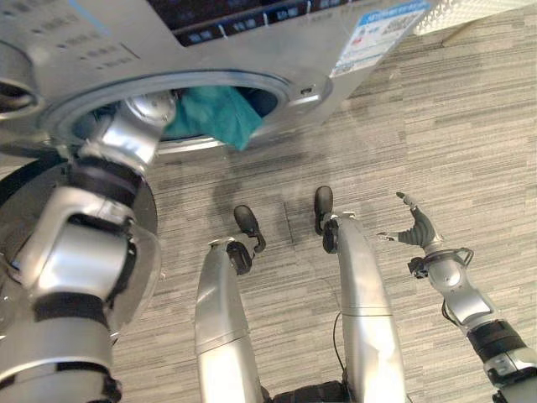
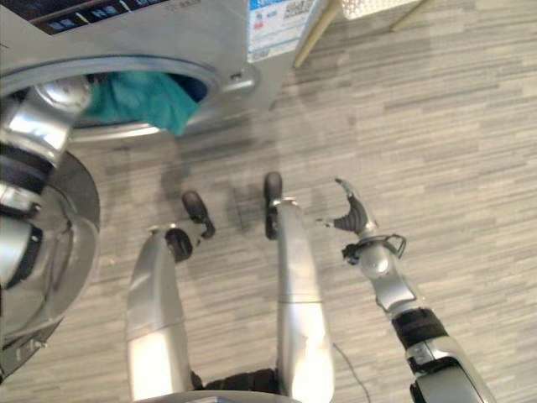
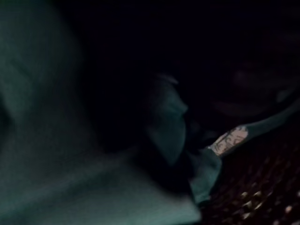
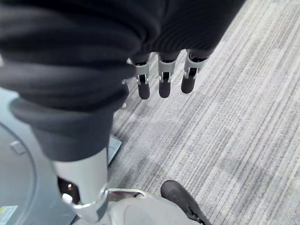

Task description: Grab the laundry basket,head to the washer,open it,put in the laundry and shut it.

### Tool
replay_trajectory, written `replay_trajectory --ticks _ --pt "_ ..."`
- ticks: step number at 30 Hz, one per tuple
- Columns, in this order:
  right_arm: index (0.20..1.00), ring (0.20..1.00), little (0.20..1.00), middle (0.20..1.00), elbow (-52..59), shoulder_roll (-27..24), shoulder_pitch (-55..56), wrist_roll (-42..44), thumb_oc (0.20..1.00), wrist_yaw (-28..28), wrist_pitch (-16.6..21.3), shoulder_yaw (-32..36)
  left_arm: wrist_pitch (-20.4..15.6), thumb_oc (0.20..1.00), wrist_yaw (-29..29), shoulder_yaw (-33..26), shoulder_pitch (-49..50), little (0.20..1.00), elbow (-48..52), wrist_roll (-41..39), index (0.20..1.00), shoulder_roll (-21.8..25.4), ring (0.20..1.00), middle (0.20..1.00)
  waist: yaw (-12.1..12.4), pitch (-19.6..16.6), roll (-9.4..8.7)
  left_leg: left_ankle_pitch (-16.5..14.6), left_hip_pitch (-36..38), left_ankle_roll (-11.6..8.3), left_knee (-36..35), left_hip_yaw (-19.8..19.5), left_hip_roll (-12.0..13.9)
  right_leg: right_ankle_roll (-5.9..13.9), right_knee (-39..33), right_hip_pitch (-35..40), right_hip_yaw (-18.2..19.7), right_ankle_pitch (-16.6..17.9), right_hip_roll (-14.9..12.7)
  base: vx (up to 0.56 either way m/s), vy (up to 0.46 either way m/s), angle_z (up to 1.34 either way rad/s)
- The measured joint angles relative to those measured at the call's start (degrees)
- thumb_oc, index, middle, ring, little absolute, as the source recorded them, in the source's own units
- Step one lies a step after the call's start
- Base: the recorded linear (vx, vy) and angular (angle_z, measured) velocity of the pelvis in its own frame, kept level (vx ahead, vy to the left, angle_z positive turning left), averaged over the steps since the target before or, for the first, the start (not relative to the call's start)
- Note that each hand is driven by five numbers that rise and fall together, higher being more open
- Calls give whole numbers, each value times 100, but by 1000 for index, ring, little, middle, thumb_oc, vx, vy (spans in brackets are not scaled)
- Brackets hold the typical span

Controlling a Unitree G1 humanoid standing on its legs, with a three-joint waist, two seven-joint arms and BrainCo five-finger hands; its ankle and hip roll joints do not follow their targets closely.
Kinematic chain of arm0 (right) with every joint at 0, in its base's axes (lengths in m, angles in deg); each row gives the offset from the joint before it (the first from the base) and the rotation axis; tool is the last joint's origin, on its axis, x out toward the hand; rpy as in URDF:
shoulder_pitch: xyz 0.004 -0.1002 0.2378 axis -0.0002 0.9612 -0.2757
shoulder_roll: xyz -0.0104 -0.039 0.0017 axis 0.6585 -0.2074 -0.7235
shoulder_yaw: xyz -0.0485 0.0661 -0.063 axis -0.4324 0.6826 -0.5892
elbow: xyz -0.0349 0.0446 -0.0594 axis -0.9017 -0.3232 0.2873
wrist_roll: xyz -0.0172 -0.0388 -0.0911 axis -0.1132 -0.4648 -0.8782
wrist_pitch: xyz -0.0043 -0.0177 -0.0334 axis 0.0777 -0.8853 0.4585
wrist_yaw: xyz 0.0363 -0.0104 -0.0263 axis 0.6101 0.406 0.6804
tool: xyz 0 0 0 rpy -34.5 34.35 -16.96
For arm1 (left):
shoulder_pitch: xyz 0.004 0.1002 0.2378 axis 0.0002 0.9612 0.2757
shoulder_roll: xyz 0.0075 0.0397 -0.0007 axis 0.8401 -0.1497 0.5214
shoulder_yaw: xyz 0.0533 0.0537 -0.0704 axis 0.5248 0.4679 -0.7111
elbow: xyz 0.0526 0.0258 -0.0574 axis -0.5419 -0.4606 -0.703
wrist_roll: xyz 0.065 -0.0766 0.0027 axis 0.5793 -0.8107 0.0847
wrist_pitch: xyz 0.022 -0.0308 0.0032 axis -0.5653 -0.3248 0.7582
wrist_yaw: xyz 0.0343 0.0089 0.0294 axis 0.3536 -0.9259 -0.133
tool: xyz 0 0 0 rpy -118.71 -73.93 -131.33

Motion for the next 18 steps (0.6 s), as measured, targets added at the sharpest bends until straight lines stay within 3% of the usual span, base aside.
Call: replay_trajectory --ticks 1,2,3,5,10,13,14,17,18 --pt "1000 1000 1000 1000 64 -92 -3 75 1000 43 136 47 -18 200 33 396 -256 200 -90 225 200 215 200 200 16 1 0 5 -169 10 26 -1 29 0 -2 -160 8 3 44 22 12 -11" --pt "1000 1000 1000 1000 64 -102 -25 147 1000 55 140 53 -6 881 33 461 -297 881 -173 238 881 229 881 881 5 1 -1 18 -198 41 42 4 30 -4 -5 -187 8 50 42 14 5 -10" --pt "1000 1000 1000 1000 67 -103 -28 188 1000 66 143 45 17 1000 27 499 -287 1000 -226 240 1000 217 1000 1000 -29 1 0 3 -197 71 81 11 33 -23 -10 -188 12 153 30 13 6 -6" --pt "1000 1000 1000 1000 110 -169 -104 227 1000 165 234 1 26 1000 -105 1334 -838 1000 -1165 463 1000 221 1000 1000 -27 -8 -5 -48 -243 88 118 32 95 -28 -29 -223 20 167 93 20 -5 -11" --pt "1000 1000 1000 1000 105 -332 -155 224 1000 288 263 43 145 1000 -941 1547 -570 1000 -1149 1505 1000 236 1000 1000 -43 -8 -5 -160 -237 56 298 3 176 -101 123 -211 -32 162 113 40 -38 -5" --pt "1000 1000 1000 1000 72 -290 -146 223 1000 352 262 26 156 1000 -1054 1370 -156 1000 -1146 1748 1000 143 1000 1000 -17 -18 -4 -157 -30 51 254 -58 168 -130 113 26 -97 142 99 1 -89 8" --pt "1000 1000 1000 1000 29 -268 -130 223 1000 383 264 21 145 1000 -1016 916 293 1000 -847 1746 1000 114 1000 1000 -11 -49 -2 -160 104 46 169 -147 103 -180 96 200 -170 69 43 -18 -66 20" --pt "1000 1000 1000 1000 -119 -215 -73 219 1000 385 260 34 151 1000 -939 420 1007 1000 -385 1685 1000 110 1000 1000 168 -208 -41 -98 286 1 -4 -198 67 -209 49 369 -217 -32 26 -35 -62 19" --pt "1000 1000 1000 1000 -134 -151 29 218 1000 377 256 23 146 1000 -847 2 1611 1000 -30 1674 1000 89 1000 1000 229 -464 -31 -59 282 -51 -161 -230 19 -216 -19 361 -240 -37 19 -30 -42 19"
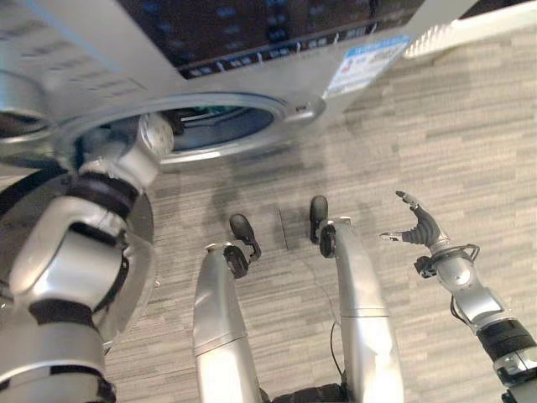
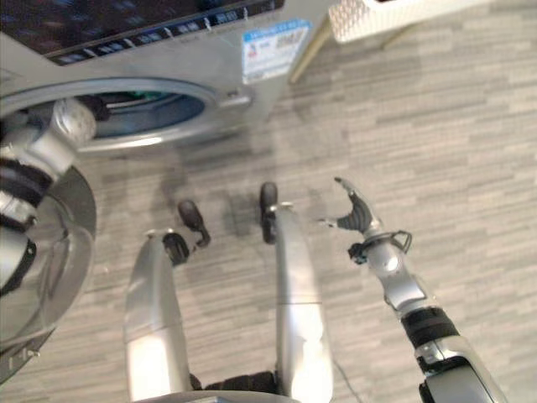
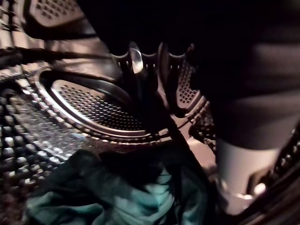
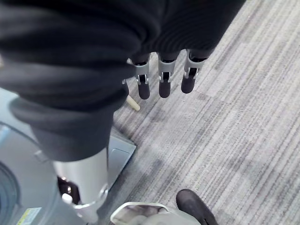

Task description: Grab the laundry basket,head to the washer,open it,put in the laundry and shut it.

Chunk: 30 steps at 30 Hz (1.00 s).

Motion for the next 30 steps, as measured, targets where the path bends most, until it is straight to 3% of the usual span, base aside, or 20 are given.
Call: replay_trajectory --ticks 2,3,4,6,10,12,14,18,21,23,25,26,27,29,30 --pt "1000 1000 1000 1000 -100 220 255 -2 1000 -55 -13 -67 4 1000 174 -353 776 1000 185 -222 1000 -228 1000 1000 69 -605 -24 -7 -147 -113 -173 -71 -43 -2 -224 -134 -110 -2 -17 -35 -40 18" --pt "1000 1000 1000 1000 -123 266 328 -3 1000 -67 -13 -191 18 1000 169 -225 937 1000 84 -228 1000 -257 1000 1000 119 -770 -62 -36 -104 -79 -139 -108 -45 -6 -216 -120 -137 -1 -12 -51 -53 29" --pt "1000 1000 1000 1000 -226 417 378 -15 1000 -130 -71 -182 0 1000 180 -969 1614 1000 526 -462 1000 -590 1000 1000 185 -788 -50 95 138 -192 -347 -148 -82 -13 -254 131 -275 -7 -113 -35 -28 34" --pt "1000 1000 1000 1000 -375 616 420 -34 1000 -141 -234 -167 -48 1000 204 -1248 2547 1000 935 -707 1000 -962 1000 1000 285 -789 -54 164 630 -215 -701 -186 -159 -13 -533 623 -320 -8 -111 -21 -27 23" --pt "1000 1000 1000 1000 -601 851 739 -65 1000 -147 -386 -159 -55 1000 50 -1857 4704 1000 1187 -1264 1000 -2086 1000 1000 535 -789 -60 526 2344 -309 -2099 -171 -348 118 -1595 2235 -466 87 -87 51 -23 15" --pt "1000 1000 1000 1000 -708 851 969 -80 1000 -135 -427 -138 -71 1000 -164 -1960 5770 1000 1214 -1370 1000 -2329 1000 1000 654 -847 -102 682 3374 -351 -2895 -183 -439 142 -2147 3191 -578 99 -65 87 -41 14" --pt "1000 1000 1000 1000 -758 904 1090 -188 1000 -102 -472 38 -79 1000 -264 -2191 6224 1000 1067 -1567 1000 -2543 1000 1000 703 -859 -112 938 4014 -436 -3423 -177 -447 177 -2575 3777 -619 215 26 63 -30 4" --pt "1000 1000 1000 1000 -1018 1058 1284 -243 1000 -42 -512 328 -51 1000 -594 -2220 6719 1000 770 -1566 1000 -2619 1000 1000 681 -901 -118 1135 5228 -475 -4347 -96 -396 210 -3399 4922 -693 382 232 152 1 -9" --pt "1000 1000 1000 1000 -1319 1222 1490 -238 1000 56 -536 483 -46 1000 -721 -2351 6831 1000 558 -1567 1000 -2737 1000 1000 691 -1222 -104 1211 5845 -474 -4821 84 -396 254 -3825 5410 -553 512 380 135 38 -35" --pt "1000 1000 1000 1000 -1399 1279 1755 -226 1000 87 -577 422 -49 1000 -811 -2294 6813 1000 278 -1566 1000 -2787 1000 1000 681 -1622 -102 1216 6164 -457 -4924 41 -437 307 -4175 5674 -358 583 493 182 99 -64" --pt "1000 1000 1000 1000 -1605 1305 1814 -220 1000 128 -582 419 -51 1000 -829 -2266 6761 1000 137 -1566 1000 -2835 1000 1000 696 -1699 -89 1217 6519 -452 -5042 -496 -493 310 -4501 6014 -68 762 586 156 86 -77" --pt "1000 1000 1000 1000 -1782 1285 1814 -220 1000 131 -582 437 -43 1000 -853 -2158 6629 1000 -93 -1565 1000 -2892 1000 1000 674 -1772 -58 1213 6667 -458 -5012 -951 -548 352 -4774 6275 112 920 588 165 98 -80" --pt "1000 1000 1000 1000 -1825 1267 1873 -218 1000 133 -586 476 -39 1000 -891 -2084 6623 1000 -154 -1560 1000 -2932 1000 1000 643 -1899 -5 1203 6755 -458 -5094 -1025 -560 429 -4936 6350 222 990 598 110 69 -77" --pt "1000 1000 1000 1000 -1837 1190 1962 -214 1000 133 -588 473 -43 1000 -964 -2018 6595 1000 -186 -1548 1000 -3016 1000 1000 488 -2146 187 1184 6900 -461 -5412 -812 -560 533 -5202 6367 375 1210 602 46 107 -60" --pt "1000 1000 1000 1000 -1835 1241 1993 -189 1000 138 -609 458 -36 1000 -956 -1996 6505 1000 -169 -1529 1000 -2995 1000 1000 407 -2150 177 1184 6998 -459 -5479 -619 -589 561 -5291 6315 597 1393 628 -6 129 -97"
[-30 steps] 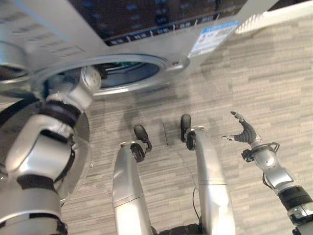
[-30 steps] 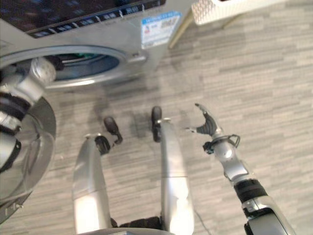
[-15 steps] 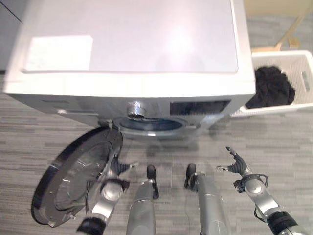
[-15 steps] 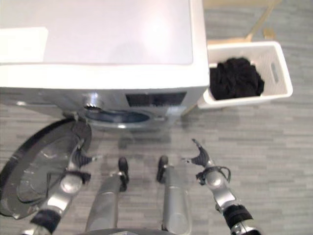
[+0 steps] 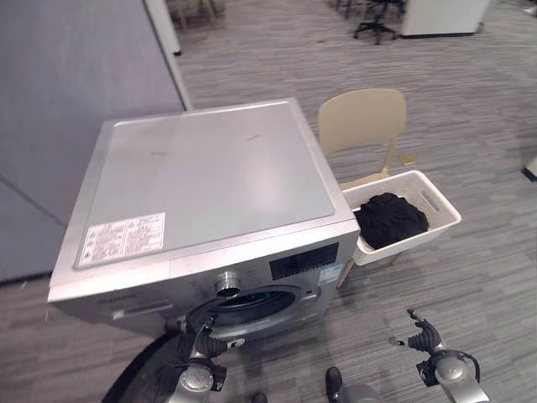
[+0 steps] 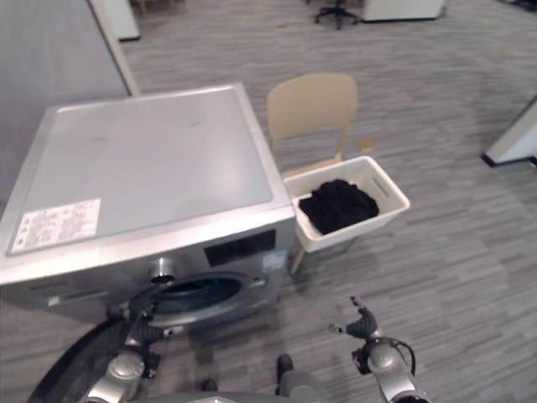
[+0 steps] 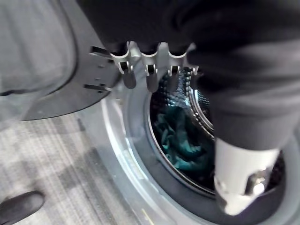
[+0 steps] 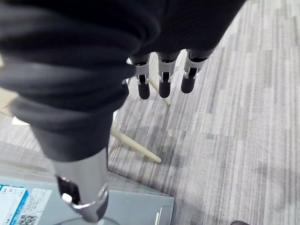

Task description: Grab the laundry basket,head to the washer,open it,put in the laundry and shut it.

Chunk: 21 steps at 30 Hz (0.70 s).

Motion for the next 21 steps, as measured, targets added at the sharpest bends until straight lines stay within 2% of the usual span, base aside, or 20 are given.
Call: replay_trajectory --ticks 1,2,3,4,5,6,7,8,9,10,11,12,13,14,15,17,18,19,20,21 --pt "1000 1000 1000 1000 -27 104 -71 21 1000 12 0 6 14 1000 14 15 75 1000 -36 13 1000 65 1000 1000 66 -42 -29 4 110 2 -81 322 -15 44 1 -84 154 28 -6 -68 72 -126" --pt "1000 1000 1000 1000 -9 143 -40 27 1000 5 -2 0 31 1000 7 -9 45 1000 -103 37 1000 92 1000 1000 36 -65 -36 -14 144 22 -105 448 -72 55 -26 -158 300 114 -2 -129 55 -159" --pt "1000 1000 1000 1000 45 162 -29 31 1000 0 -1 6 34 1000 40 -9 45 1000 -175 63 1000 97 1000 1000 -56 -61 -64 -33 144 55 -154 841 -168 141 -164 -366 552 458 26 -135 13 -178" --pt "1000 1000 1000 1000 55 193 -148 32 1000 -8 2 7 35 1000 56 -13 77 1000 -189 78 1000 121 1000 1000 -4 -55 -67 -73 59 128 -173 1173 -160 206 -338 -509 663 785 50 -150 -50 -180" --pt "1000 1000 1000 1000 49 231 -193 39 1000 -17 -7 5 38 1000 62 -24 46 1000 -236 89 1000 150 1000 1000 -26 -45 -112 -109 24 167 -217 1259 -159 355 -566 -580 538 787 -18 -114 -89 -143" --pt "1000 1000 1000 1000 18 240 -155 56 1000 -29 -21 14 44 1000 70 -104 -28 1000 -265 89 1000 109 1000 1000 -107 -37 -113 -162 -57 241 -282 1301 -171 292 -729 -637 357 738 -61 -98 -132 -87" --pt "1000 1000 1000 1000 -70 277 -110 102 1000 -33 -43 8 44 1000 89 -128 -57 1000 -277 90 1000 93 1000 1000 -168 -29 -117 -117 -94 221 -284 1544 -115 262 -652 -788 -39 602 -106 11 -111 -141" --pt "1000 1000 1000 1000 -144 348 -116 141 1000 -28 -120 6 31 1000 92 -104 -79 1000 -223 153 1000 162 1000 1000 60 9 -49 -93 -74 197 -317 2079 60 75 -113 -1082 -1513 442 -259 29 -144 -163" --pt "1000 1000 1000 1000 -152 334 -93 141 1000 -46 -102 25 40 1000 90 -89 -77 1000 -230 250 1000 185 1000 1000 81 13 -20 -199 -73 216 -316 2183 137 52 181 -1097 -2036 422 -416 45 -118 -157" --pt "1000 1000 1000 1000 -180 306 -71 139 1000 -78 -104 22 40 1000 78 -82 -82 1000 -230 283 1000 176 1000 1000 69 26 0 -182 -36 194 -293 2283 192 46 268 -1017 -2263 413 -521 -34 -150 -93" --pt "1000 1000 1000 1000 -184 279 -41 134 1000 -95 -117 17 33 1000 74 -44 -23 1000 -222 317 1000 191 1000 1000 160 20 15 -71 76 61 -299 2635 268 29 446 -882 -3056 194 -754 8 -148 -134" --pt "1000 1000 1000 1000 -170 264 -97 126 1000 -118 -89 -12 38 1000 76 -71 107 1000 -221 317 1000 228 1000 1000 344 19 27 -88 166 59 -250 3084 369 75 732 -787 -3854 -51 -1075 62 -185 -170" --pt "1000 1000 1000 1000 -147 231 -153 124 1000 -126 -80 15 49 1000 67 -81 196 1000 -229 320 1000 232 1000 1000 382 41 75 -154 224 28 -284 3102 406 100 744 -692 -3989 -34 -1177 130 -193 -158" --pt "1000 1000 1000 1000 -153 194 -169 123 1000 -127 -101 20 63 1000 53 -73 192 1000 -256 337 1000 193 1000 1000 390 93 91 -153 257 2 -272 3097 459 32 706 -680 -3909 -53 -1042 150 -199 -78" --pt "1000 1000 1000 1000 -103 60 -108 122 1000 -127 -102 3 78 1000 -10 -32 180 1000 -291 454 1000 100 1000 1000 333 164 252 -136 270 26 -235 2914 502 -127 673 -675 -3833 -110 -862 145 -197 -50" --pt "1000 1000 1000 1000 -123 -67 -130 120 1000 -125 -141 23 83 1000 -36 3 189 1000 -335 483 1000 37 1000 1000 407 238 346 -148 229 22 70 2872 659 -302 697 -687 -3586 -200 -721 120 -214 -59" --pt "1000 1000 1000 1000 -110 -151 -68 118 1000 -126 -144 5 95 1000 -37 -7 204 1000 -344 479 1000 -3 1000 1000 384 240 432 -94 201 7 328 2718 728 -369 696 -690 -3510 -266 -626 69 -153 -55" --pt "1000 1000 1000 1000 -109 -181 -96 119 1000 -130 -144 3 94 1000 -34 -36 220 1000 -344 464 1000 -15 1000 1000 385 275 420 -100 101 -37 759 2532 824 -424 678 -676 -3411 -300 -539 62 -148 -60" --pt "1000 1000 1000 1000 -130 -183 -122 119 1000 -124 -148 -3 92 1000 -25 -103 170 1000 -329 440 1000 -14 1000 1000 432 364 297 -147 -268 -76 1604 2304 999 -431 566 -652 -3207 -301 -533 120 -161 -98" --pt "1000 1000 1000 1000 -115 -230 -172 119 1000 -135 -150 -6 92 1000 -30 -136 203 1000 -334 426 1000 -77 1000 1000 446 402 277 -202 -671 -413 2309 1835 1119 -458 184 -429 -3188 -305 -358 119 -159 -102"
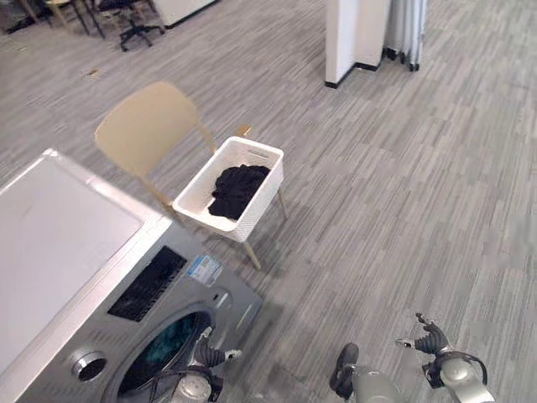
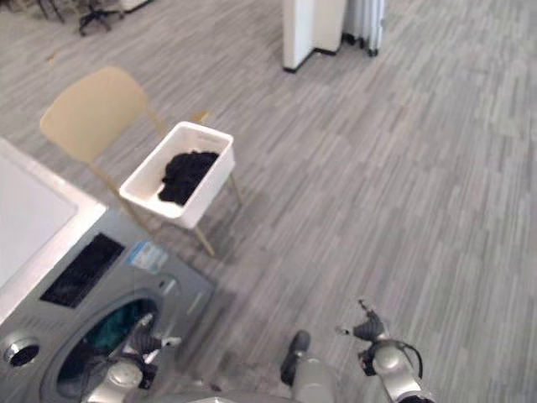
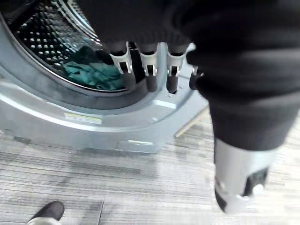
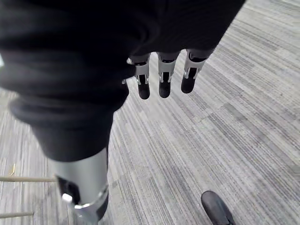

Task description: Grab the laundry basket,head to the washer,open it,put in the laundry and shut it.

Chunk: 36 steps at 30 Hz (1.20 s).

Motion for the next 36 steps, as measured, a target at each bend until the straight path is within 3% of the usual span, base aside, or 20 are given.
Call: replay_trajectory --ticks 1,3,5,6,7,9,10,11,12,17,20,24,26,27,29,30,32,34,35,36 --pt "1000 1000 1000 1000 87 -19 36 0 1000 -10 -4 12 1 1000 -13 23 48 1000 47 -1 1000 -40 1000 1000 -14 14 10 -5 -239 -161 252 -358 -62 15 -265 160 113 13 159 192 -130 -89" --pt "1000 1000 1000 1000 205 -9 128 0 1000 -4 -6 -43 -62 1000 -18 50 51 1000 235 -1 1000 -38 1000 1000 56 78 -109 -43 -512 -197 303 -689 -350 311 -601 329 137 218 228 220 -60 -61" --pt "1000 1000 1000 1000 230 6 120 -6 1000 -8 -3 -142 -70 1000 -25 67 22 1000 254 -3 1000 -112 1000 1000 99 122 -156 -36 -858 -105 -467 -789 -615 164 -933 522 231 125 420 223 -26 -55" --pt "1000 1000 1000 1000 262 -55 141 -44 1000 -4 2 -196 -79 1000 -20 68 25 1000 293 -5 1000 -180 1000 1000 146 188 -204 119 -936 -168 -942 -773 -531 82 -575 347 265 138 423 228 -18 -47" --pt "1000 1000 1000 1000 231 -49 132 -117 1000 -1 -3 -222 -95 1000 -27 80 -5 1000 283 -5 1000 -197 1000 1000 171 247 -259 268 -979 -178 -1242 -772 -483 -355 -595 391 175 198 511 261 -7 -44" --pt "1000 1000 1000 1000 168 62 150 -190 1000 -7 -13 -284 -56 1000 -42 119 -50 1000 224 -7 1000 -249 1000 1000 200 319 -323 561 -1282 -40 -1895 -639 -442 289 -836 644 142 61 700 288 18 -51" --pt "1000 1000 1000 1000 244 -79 121 -203 1000 -2 22 -286 -63 1000 -36 96 -23 1000 253 -10 1000 -382 1000 1000 324 353 -104 602 -1384 -187 -1873 -786 -201 -292 201 279 538 -419 760 296 61 -66" --pt "1000 1000 1000 1000 335 -138 171 -204 1000 -19 34 -270 -73 1000 -44 53 23 1000 338 -16 1000 -363 1000 1000 326 348 -222 732 -1441 -325 -2030 -821 -261 -155 602 220 604 -649 429 304 72 -29" --pt "1000 1000 1000 1000 232 -119 202 -204 1000 -54 -52 -217 -29 1000 -45 83 -82 1000 243 -15 1000 -335 1000 1000 274 306 -43 915 -1494 -207 -2396 -828 -181 -199 440 450 296 -663 600 309 94 13" --pt "1000 1000 1000 1000 208 1 280 -208 1000 -112 -34 -238 -50 1000 8 38 -68 1000 286 -16 1000 -234 1000 1000 351 274 -294 1042 -1447 -11 -2477 -746 -403 -163 -246 1138 23 -536 717 351 141 33" --pt "1000 1000 1000 1000 152 49 352 -211 1000 -102 -38 -237 -32 1000 3 -35 78 1000 270 -23 1000 -232 1000 1000 488 237 -386 1092 -1096 80 -2162 -503 -359 72 -586 1665 -55 -537 810 503 224 26" --pt "1000 1000 1000 1000 28 275 215 -223 1000 -91 -21 -230 23 1000 4 -32 81 1000 229 -35 1000 -73 1000 1000 645 139 -678 1137 -1072 598 -1872 -644 -851 382 -155 1735 70 -735 325 293 215 13" --pt "1000 1000 1000 1000 79 270 124 -224 1000 -70 -27 -268 36 1000 5 -32 29 1000 204 -175 1000 -53 1000 1000 613 133 -648 987 -867 812 -1921 -661 -1043 467 941 1385 281 -793 -54 219 193 38" --pt "1000 1000 1000 1000 278 272 197 -229 1000 7 -1 -316 19 1000 34 -33 31 1000 315 -226 1000 93 1000 1000 622 112 -670 911 -576 1044 -2044 -754 -1202 582 2028 1043 501 -937 -532 277 251 40" --pt "1000 1000 1000 1000 315 258 108 -265 1000 13 14 -405 7 1000 54 -21 -46 1000 290 -235 1000 250 1000 1000 632 76 -752 686 -444 1164 -2049 -825 -1442 735 2633 834 730 -630 -827 220 132 40" --pt "1000 1000 1000 1000 369 246 -54 -372 1000 14 14 -429 29 1000 -51 76 -167 1000 254 -386 1000 318 1000 1000 595 135 -632 630 -289 1211 -2149 -997 -1546 642 3518 321 1115 -587 -983 154 21 36" --pt "1000 1000 1000 1000 546 234 -211 -405 1000 19 51 -433 7 1000 38 152 -209 1000 257 -389 1000 106 1000 1000 580 256 -376 641 -207 1197 -2279 -1131 -1428 616 3267 -84 1331 -836 -693 173 -33 41" --pt "1000 1000 1000 1000 701 241 -300 -419 1000 28 92 -459 9 1000 43 202 -242 1000 227 -399 1000 -69 1000 1000 592 365 -294 650 -46 1177 -2350 -1326 -1524 629 2465 -638 1387 -835 -626 342 -161 65" --pt "1000 1000 1000 1000 706 231 -322 -413 1000 25 96 -464 8 1000 63 205 -249 1000 202 -388 1000 -118 1000 1000 548 391 -236 551 39 1103 -2384 -1592 -1519 622 2031 -701 1620 -838 -366 307 -203 101" --pt "1000 1000 1000 1000 724 207 -359 -407 1000 19 124 -460 6 1000 96 203 -417 1000 44 -375 1000 -185 1000 1000 401 504 -70 479 58 1001 -2325 -1981 -1405 647 1048 -700 2558 -821 307 234 -191 129"
